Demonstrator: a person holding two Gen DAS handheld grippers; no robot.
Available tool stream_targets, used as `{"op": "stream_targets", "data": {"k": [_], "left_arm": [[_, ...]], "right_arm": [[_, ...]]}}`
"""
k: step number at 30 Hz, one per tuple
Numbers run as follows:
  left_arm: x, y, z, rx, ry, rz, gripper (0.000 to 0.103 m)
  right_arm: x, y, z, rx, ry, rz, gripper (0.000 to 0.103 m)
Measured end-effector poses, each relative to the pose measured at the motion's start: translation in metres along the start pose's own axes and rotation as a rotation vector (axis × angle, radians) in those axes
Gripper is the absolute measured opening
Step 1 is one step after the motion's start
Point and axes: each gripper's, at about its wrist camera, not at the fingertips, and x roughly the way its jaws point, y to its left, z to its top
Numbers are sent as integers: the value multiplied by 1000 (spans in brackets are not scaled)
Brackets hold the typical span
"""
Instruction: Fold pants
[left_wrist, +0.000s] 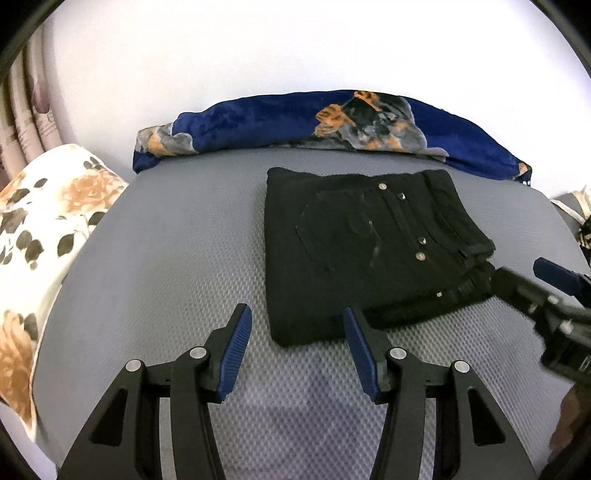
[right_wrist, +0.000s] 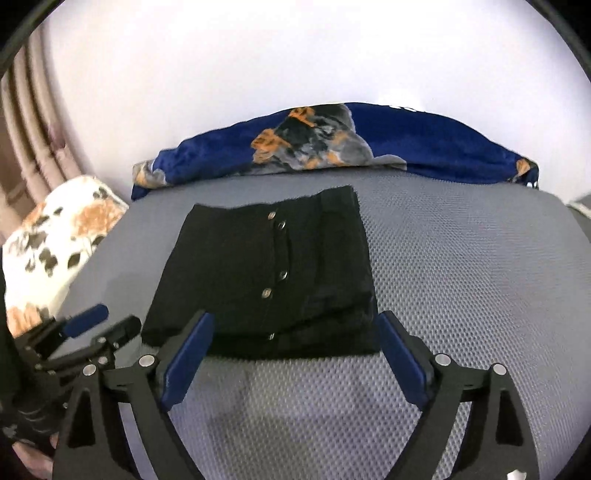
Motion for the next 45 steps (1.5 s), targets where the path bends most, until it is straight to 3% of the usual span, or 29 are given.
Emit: {"op": "stream_targets", "data": {"k": [20, 45], "left_arm": [[-23, -9, -27, 1, -14, 25, 53], [-21, -9, -27, 8, 1, 21, 53]], "right_arm": [[-11, 20, -30, -36, -3, -6, 93], [-6, 20, -36, -18, 20, -1, 93]]}}
